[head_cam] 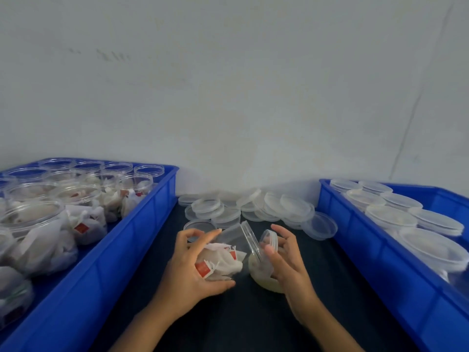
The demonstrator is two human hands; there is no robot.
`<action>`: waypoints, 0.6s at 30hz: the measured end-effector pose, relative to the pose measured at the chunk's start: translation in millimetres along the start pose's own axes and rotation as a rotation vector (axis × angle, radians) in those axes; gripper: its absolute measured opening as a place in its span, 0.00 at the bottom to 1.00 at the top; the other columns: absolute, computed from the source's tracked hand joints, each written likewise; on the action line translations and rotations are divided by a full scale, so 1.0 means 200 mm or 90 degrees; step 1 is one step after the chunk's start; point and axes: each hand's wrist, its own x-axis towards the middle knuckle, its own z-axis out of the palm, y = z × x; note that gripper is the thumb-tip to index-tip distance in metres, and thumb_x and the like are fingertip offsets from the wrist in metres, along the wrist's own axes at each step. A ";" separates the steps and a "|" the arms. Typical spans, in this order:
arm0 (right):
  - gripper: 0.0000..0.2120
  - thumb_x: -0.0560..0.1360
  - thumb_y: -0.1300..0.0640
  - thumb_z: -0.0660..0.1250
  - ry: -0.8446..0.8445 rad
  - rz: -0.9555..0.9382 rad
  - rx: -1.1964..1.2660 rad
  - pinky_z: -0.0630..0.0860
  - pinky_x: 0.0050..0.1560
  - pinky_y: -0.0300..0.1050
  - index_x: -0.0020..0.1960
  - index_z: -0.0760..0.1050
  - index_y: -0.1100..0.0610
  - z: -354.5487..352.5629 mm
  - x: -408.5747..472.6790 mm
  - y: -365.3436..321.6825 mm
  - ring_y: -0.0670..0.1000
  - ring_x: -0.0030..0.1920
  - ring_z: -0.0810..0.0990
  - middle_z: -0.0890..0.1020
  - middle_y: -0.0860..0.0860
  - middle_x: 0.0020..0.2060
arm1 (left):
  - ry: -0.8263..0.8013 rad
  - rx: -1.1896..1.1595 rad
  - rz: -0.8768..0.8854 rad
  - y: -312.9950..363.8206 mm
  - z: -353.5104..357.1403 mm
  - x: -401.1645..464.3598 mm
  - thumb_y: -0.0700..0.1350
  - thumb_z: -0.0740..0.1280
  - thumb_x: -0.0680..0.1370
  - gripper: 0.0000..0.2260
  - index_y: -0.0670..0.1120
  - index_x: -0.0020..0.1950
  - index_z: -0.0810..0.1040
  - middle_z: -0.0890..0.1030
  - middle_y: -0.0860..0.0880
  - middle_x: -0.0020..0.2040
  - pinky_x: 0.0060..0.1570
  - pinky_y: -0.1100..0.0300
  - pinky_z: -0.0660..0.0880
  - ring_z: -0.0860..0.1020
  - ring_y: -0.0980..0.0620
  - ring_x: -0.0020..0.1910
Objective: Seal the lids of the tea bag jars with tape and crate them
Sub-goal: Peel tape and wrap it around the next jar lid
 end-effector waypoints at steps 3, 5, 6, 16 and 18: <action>0.19 0.77 0.45 0.65 -0.011 -0.015 0.027 0.78 0.59 0.52 0.66 0.71 0.47 0.03 -0.01 -0.01 0.53 0.58 0.79 0.80 0.51 0.57 | -0.066 -0.011 0.000 0.01 0.00 0.01 0.59 0.81 0.57 0.42 0.73 0.66 0.65 0.58 0.71 0.60 0.53 0.79 0.66 0.63 0.73 0.62; 0.22 0.74 0.44 0.62 -0.006 -0.035 -0.003 0.76 0.62 0.50 0.67 0.71 0.46 0.06 -0.01 -0.01 0.51 0.60 0.77 0.77 0.50 0.60 | -0.109 -0.020 -0.008 0.02 0.00 0.02 0.61 0.80 0.57 0.42 0.75 0.66 0.64 0.58 0.72 0.60 0.53 0.75 0.67 0.63 0.74 0.61; 0.23 0.74 0.43 0.61 -0.006 -0.043 -0.021 0.75 0.64 0.50 0.68 0.70 0.45 0.07 -0.01 0.00 0.49 0.62 0.76 0.76 0.50 0.61 | -0.123 -0.026 -0.017 0.02 0.00 0.02 0.61 0.80 0.57 0.42 0.75 0.66 0.64 0.59 0.72 0.59 0.54 0.73 0.68 0.63 0.74 0.60; 0.16 0.78 0.51 0.63 0.108 -0.089 -0.004 0.73 0.64 0.59 0.65 0.72 0.42 0.13 -0.01 0.05 0.54 0.61 0.78 0.78 0.54 0.59 | -0.068 -0.398 -0.230 0.06 0.11 -0.02 0.49 0.83 0.59 0.42 0.60 0.66 0.64 0.77 0.51 0.59 0.46 0.63 0.79 0.80 0.62 0.52; 0.17 0.77 0.42 0.65 0.111 -0.110 -0.007 0.74 0.63 0.58 0.65 0.71 0.38 0.13 -0.02 0.03 0.51 0.61 0.78 0.77 0.43 0.59 | -0.078 -0.419 -0.241 0.07 0.11 -0.01 0.55 0.83 0.58 0.41 0.58 0.65 0.67 0.79 0.51 0.57 0.44 0.65 0.78 0.81 0.61 0.51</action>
